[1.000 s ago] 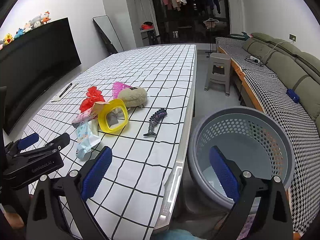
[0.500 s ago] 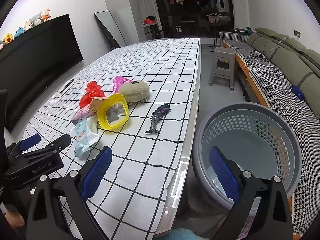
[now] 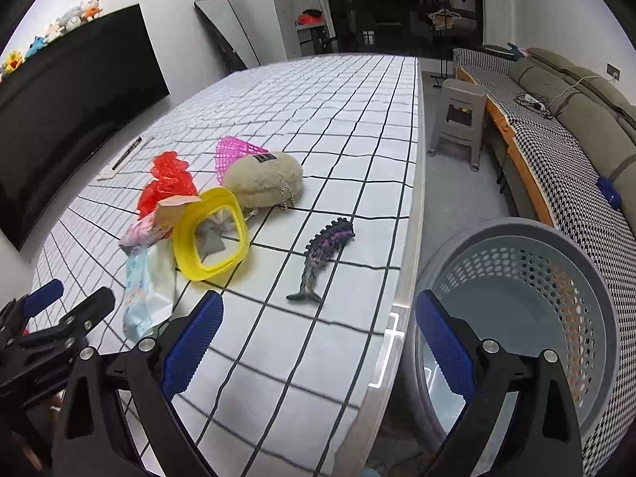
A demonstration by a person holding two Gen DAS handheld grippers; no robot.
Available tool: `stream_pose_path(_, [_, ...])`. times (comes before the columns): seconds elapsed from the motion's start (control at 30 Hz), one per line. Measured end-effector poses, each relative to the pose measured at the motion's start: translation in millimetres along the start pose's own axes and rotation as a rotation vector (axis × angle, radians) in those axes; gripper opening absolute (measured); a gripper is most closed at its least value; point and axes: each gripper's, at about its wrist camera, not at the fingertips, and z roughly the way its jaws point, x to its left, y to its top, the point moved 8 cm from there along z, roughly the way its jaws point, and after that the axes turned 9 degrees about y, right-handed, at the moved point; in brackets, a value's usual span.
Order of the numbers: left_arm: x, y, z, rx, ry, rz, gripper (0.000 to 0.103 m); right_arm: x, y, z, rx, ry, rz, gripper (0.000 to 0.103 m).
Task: Collect trash
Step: 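Reach the right tool to the dark toy fish and close on it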
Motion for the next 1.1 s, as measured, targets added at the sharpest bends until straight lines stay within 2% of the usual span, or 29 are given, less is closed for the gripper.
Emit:
stream_pose_path(0.4, [-1, 0, 14, 0.029, -0.005, -0.008, 0.097, -10, 18, 36, 0.054, -0.071, -0.042, 0.092])
stream_pose_path(0.53, [-1, 0, 14, 0.033, -0.015, -0.017, 0.097, -10, 19, 45, 0.078, -0.087, -0.063, 0.075])
stream_pose_path(0.63, [-3, 0, 14, 0.034, -0.018, -0.021, 0.097, -9, 18, 49, 0.084, -0.089, -0.076, 0.071])
stream_pose_path(0.77, [-5, 0, 13, 0.035, -0.027, -0.025, 0.097, -6, 15, 53, 0.101, -0.092, -0.101, 0.053])
stream_pose_path(0.83, [-5, 0, 12, 0.036, -0.031, -0.03, 0.097, -3, 14, 54, 0.102, -0.088, -0.113, 0.049])
stream_pose_path(0.9, [-7, 0, 10, 0.038, -0.035, -0.032, 0.097, 0, 12, 52, 0.101, -0.08, -0.118, 0.038])
stream_pose_path(0.93, [-7, 0, 9, 0.038, -0.039, -0.034, 0.097, 2, 12, 51, 0.101, -0.08, -0.121, 0.027])
stream_pose_path(0.97, [-8, 1, 8, 0.038, -0.043, -0.036, 0.097, 3, 11, 51, 0.101, -0.077, -0.123, 0.02])
stream_pose_path(1.1, [-8, 0, 6, 0.039, -0.055, -0.052, 0.097, 6, 6, 45, 0.093, -0.033, -0.105, 0.018])
